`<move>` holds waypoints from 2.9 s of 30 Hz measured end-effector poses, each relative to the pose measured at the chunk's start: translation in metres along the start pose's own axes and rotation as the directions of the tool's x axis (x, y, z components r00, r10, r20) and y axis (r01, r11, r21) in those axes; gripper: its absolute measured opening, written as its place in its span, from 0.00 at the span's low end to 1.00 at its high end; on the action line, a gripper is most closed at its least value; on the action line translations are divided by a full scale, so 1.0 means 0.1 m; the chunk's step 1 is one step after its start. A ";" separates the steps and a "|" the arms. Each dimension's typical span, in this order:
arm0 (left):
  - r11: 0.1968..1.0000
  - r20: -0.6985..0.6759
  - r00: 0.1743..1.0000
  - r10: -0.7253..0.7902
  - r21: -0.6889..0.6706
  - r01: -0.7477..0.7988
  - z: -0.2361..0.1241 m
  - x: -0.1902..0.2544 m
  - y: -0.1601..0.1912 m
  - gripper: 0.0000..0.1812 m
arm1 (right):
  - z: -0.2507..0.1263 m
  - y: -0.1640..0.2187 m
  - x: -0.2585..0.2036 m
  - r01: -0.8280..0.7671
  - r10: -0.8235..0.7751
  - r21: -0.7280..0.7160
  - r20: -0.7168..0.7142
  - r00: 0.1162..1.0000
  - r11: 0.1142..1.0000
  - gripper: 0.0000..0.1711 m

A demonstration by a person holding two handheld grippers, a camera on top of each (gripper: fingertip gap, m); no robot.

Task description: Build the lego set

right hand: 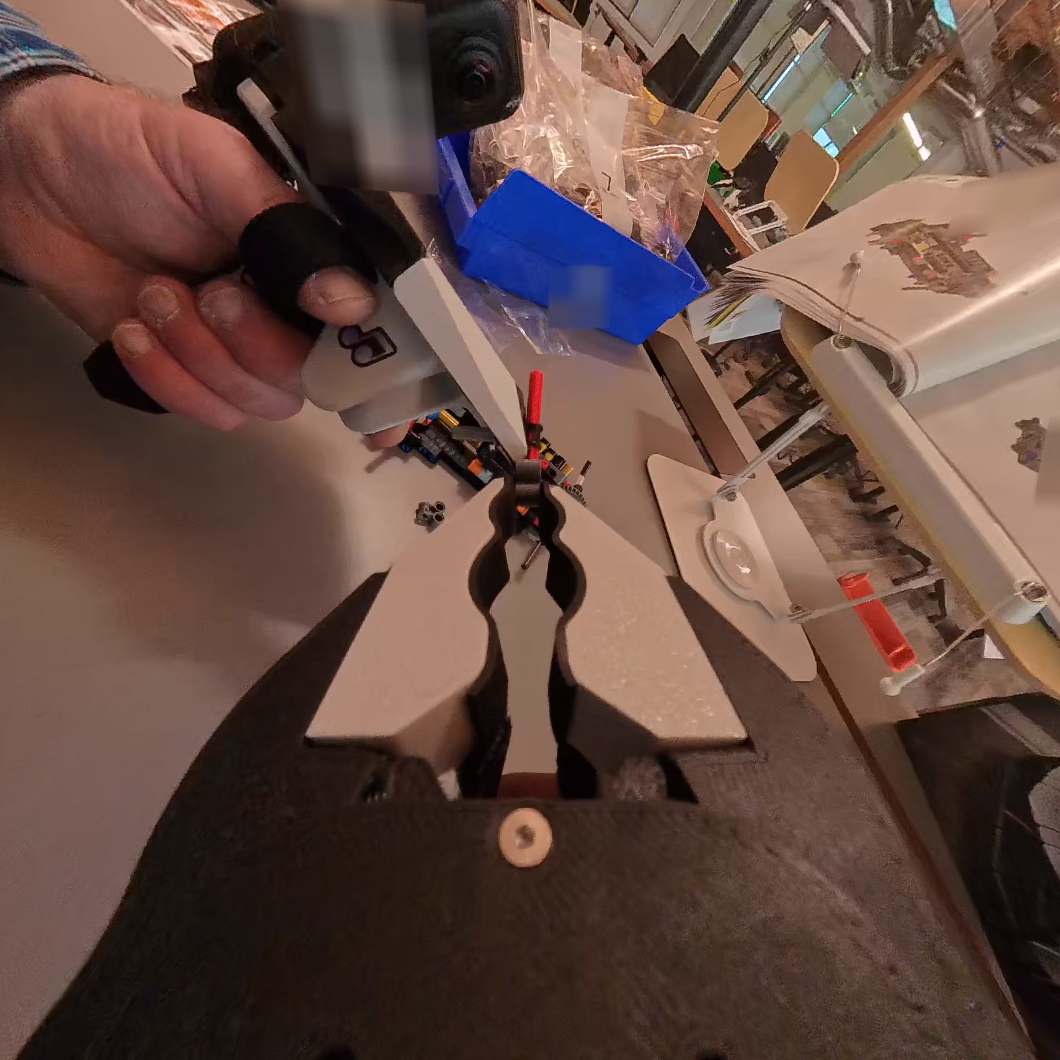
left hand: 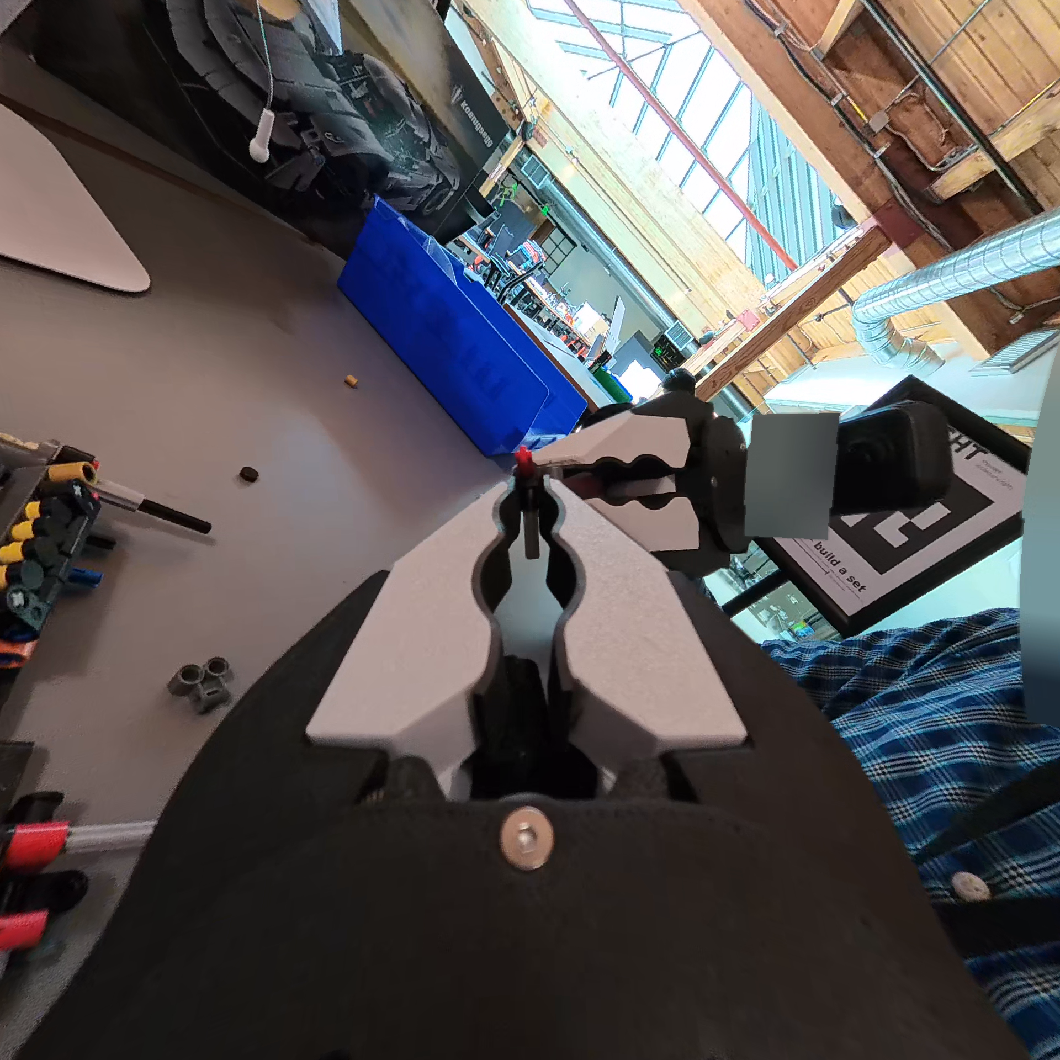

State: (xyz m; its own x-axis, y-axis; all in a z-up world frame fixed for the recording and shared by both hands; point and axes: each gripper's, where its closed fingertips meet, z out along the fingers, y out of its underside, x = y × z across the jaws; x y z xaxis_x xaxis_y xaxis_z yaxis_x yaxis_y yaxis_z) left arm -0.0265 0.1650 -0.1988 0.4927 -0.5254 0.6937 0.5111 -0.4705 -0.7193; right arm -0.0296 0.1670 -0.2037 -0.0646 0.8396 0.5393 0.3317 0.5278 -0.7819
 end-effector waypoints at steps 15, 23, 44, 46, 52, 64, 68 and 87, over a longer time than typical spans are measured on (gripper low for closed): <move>0.990 0.018 0.998 0.053 0.129 -0.055 -0.09 0.07 -0.16 0.02 | -0.02 -0.10 0.03 -0.086 0.087 0.013 -0.200 0.976 0.996 0.03; 0.991 -0.010 0.998 0.060 0.119 -0.058 -0.10 0.10 -0.17 0.02 | -0.06 -0.10 0.04 -0.097 0.098 0.014 -0.178 0.979 0.995 0.03; 0.987 0.010 0.992 0.125 0.101 -0.125 -0.08 0.13 -0.13 0.02 | 0.00 -0.19 -0.04 -0.146 0.154 0.069 -0.131 0.979 0.987 0.03; 0.989 0.012 0.993 0.114 0.092 -0.115 -0.09 0.12 -0.13 0.02 | 0.00 -0.18 -0.05 -0.152 0.162 0.081 -0.136 0.977 0.985 0.02; 0.996 -0.004 0.999 0.046 0.083 -0.045 -0.10 0.09 -0.10 0.02 | 0.00 -0.17 -0.08 -0.148 0.163 0.106 -0.145 0.976 0.983 0.03; 0.998 -0.009 1.000 0.028 0.056 -0.027 -0.08 0.10 0.00 0.02 | -0.07 -0.11 -0.16 -0.246 0.259 0.164 -0.061 0.964 0.955 0.03; 0.993 0.004 1.000 -0.002 0.119 0.002 -0.15 0.04 -0.11 0.02 | -0.09 0.02 -0.17 -0.113 0.126 0.083 -0.168 0.978 0.990 0.00; 0.969 0.057 0.967 0.248 -0.025 -0.247 -0.07 0.03 0.09 0.02 | 0.13 -0.01 -0.20 -0.007 -0.005 -0.076 -0.149 0.989 0.997 0.04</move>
State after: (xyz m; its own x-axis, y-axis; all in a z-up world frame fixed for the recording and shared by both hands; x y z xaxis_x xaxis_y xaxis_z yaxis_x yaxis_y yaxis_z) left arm -0.0255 0.1547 -0.2036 0.6438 -0.5843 0.4941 0.3555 -0.3435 -0.8693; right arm -0.0414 0.1515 -0.2175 0.0748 0.8086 0.5836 0.4031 0.5108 -0.7594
